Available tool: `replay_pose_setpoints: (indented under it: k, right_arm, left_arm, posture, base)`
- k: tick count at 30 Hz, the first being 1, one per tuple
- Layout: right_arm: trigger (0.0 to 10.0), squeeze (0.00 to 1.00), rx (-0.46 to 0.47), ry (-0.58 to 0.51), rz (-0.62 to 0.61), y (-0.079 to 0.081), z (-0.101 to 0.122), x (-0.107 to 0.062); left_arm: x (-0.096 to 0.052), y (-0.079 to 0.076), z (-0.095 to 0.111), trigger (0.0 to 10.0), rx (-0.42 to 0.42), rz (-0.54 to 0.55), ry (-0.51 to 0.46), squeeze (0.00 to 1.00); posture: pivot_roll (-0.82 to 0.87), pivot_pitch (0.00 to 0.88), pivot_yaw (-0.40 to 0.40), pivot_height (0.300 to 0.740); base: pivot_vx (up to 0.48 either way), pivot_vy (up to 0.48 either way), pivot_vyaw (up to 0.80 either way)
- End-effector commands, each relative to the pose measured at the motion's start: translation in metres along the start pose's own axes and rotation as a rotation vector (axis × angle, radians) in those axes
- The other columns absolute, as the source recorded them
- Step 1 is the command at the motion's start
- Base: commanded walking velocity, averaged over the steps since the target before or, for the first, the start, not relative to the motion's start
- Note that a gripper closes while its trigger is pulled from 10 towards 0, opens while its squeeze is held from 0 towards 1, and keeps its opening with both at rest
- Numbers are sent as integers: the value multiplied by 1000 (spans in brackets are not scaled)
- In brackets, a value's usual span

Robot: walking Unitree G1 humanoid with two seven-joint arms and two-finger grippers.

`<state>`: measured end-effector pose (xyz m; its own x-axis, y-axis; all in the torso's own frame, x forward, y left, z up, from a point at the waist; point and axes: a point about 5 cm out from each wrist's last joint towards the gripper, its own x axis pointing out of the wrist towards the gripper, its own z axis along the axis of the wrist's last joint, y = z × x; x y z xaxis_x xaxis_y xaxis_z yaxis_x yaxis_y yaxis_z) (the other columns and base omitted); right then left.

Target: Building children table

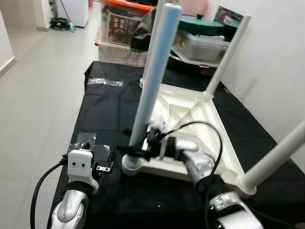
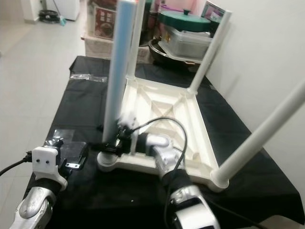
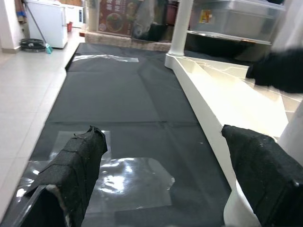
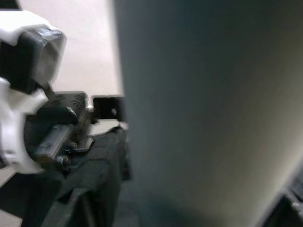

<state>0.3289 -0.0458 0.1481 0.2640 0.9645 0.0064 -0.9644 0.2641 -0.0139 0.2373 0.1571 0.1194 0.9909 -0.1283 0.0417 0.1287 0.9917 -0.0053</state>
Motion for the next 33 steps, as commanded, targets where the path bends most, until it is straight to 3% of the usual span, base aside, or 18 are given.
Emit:
replay_pose_setpoints:
  k: [1, 2, 5, 6, 7, 9, 10, 11, 17, 18, 19, 20, 22, 23, 24, 29, 30, 33]
  right_arm:
    - [0, 0, 2, 32, -286, -22, -4, -15]
    - [0, 0, 3, 48, -420, -32, -5, -21]
    - [0, 0, 1, 60, -493, -37, -5, -25]
    - [0, 0, -18, 100, -639, -47, -5, -32]
    - [0, 0, -18, 100, -639, -47, -5, -32]
    - [0, 0, 21, 189, -1269, -74, -6, -91]
    - [0, 0, 19, 206, -1488, -74, -5, -116]
    - [0, 0, 13, 214, -1601, -71, -5, -130]
    - [0, 0, -10, 211, -1629, -57, -7, -125]
    - [2196, 0, 34, 209, -1548, -59, -8, -112]
    - [2196, 0, 34, 209, -1548, -59, -8, -112]
    - [10000, 0, 61, 194, -1477, -60, -7, -100]
    - [10000, 0, 40, 135, -1414, -62, 3, -86]
    - [10000, 227, 37, 76, -1384, -66, 13, -82]
    - [10000, 1000, 35, -3, -1345, -76, 30, -80]
    - [10000, 1000, 61, -23, -1323, -87, 48, -79]
    - [10000, 8, 72, -38, -1299, -88, 53, -77]
    - [10000, 0, 133, -142, -1126, -89, 73, -68]
  left_arm:
    - [-1, -3, -5, 10000, -9, -13, 13, 0]
    - [-1, -3, -5, 10000, -10, -13, 13, 0]
    - [-1, -3, -4, 10000, -10, -12, 13, 0]
    - [-1, -2, -4, 10000, -11, -10, 12, 0]
    - [-1, -2, -4, 10000, -11, -10, 12, 0]
    - [-1, -1, -4, 10000, -12, -5, 10, 0]
    - [-2, -1, -4, 10000, -13, -5, 11, 0]
    - [-1, -1, -4, 10000, -13, -7, 11, 0]
    - [0, -1, -4, 10000, -12, -15, 14, 0]
    - [0, -1, -4, 10000, -11, -15, 14, 0]
    - [0, -1, -4, 10000, -11, -15, 14, 0]
    - [0, 0, -4, 10000, -10, -15, 13, 0]
    - [0, 0, -4, 10000, -8, -13, 12, 0]
    - [0, 0, -4, 10000, -6, -12, 11, 0]
    - [0, 1, -4, 10000, -2, -10, 10, 0]
    - [0, 2, -3, 10000, 2, -7, 7, 0]
    - [0, 2, -3, 10000, 3, -6, 7, 0]
    - [0, 2, -3, 10000, 5, -6, 6, 0]
  posture:
    - [116, 0, -206, 740]
    - [116, 0, -206, 740]
    - [109, 0, -211, 740]
    - [107, 0, -211, 740]
    - [107, 0, -211, 740]
    - [94, 0, -201, 740]
    - [90, 0, -196, 740]
    - [85, 0, -191, 740]
    - [83, 0, -188, 740]
    - [89, 0, -191, 740]
    - [89, 0, -191, 740]
    - [90, 0, -191, 740]
    - [90, 0, -191, 740]
    - [98, 0, -196, 740]
    - [102, 0, -199, 740]
    - [107, 0, -202, 740]
    - [107, 0, -202, 740]
    - [111, 0, -204, 740]
  base:
    - [0, 0, 0]
    - [0, 0, 0]
    - [0, 0, 0]
    - [0, 0, 0]
    - [0, 0, 0]
    - [0, 0, 0]
    - [0, 0, 0]
    - [0, 0, 0]
    - [0, 0, 0]
    - [0, 0, 0]
    - [0, 0, 0]
    - [0, 0, 0]
    - [0, 0, 0]
    - [0, 0, 0]
    - [0, 0, 0]
    - [0, 0, 0]
    - [0, 0, 0]
    - [0, 0, 0]
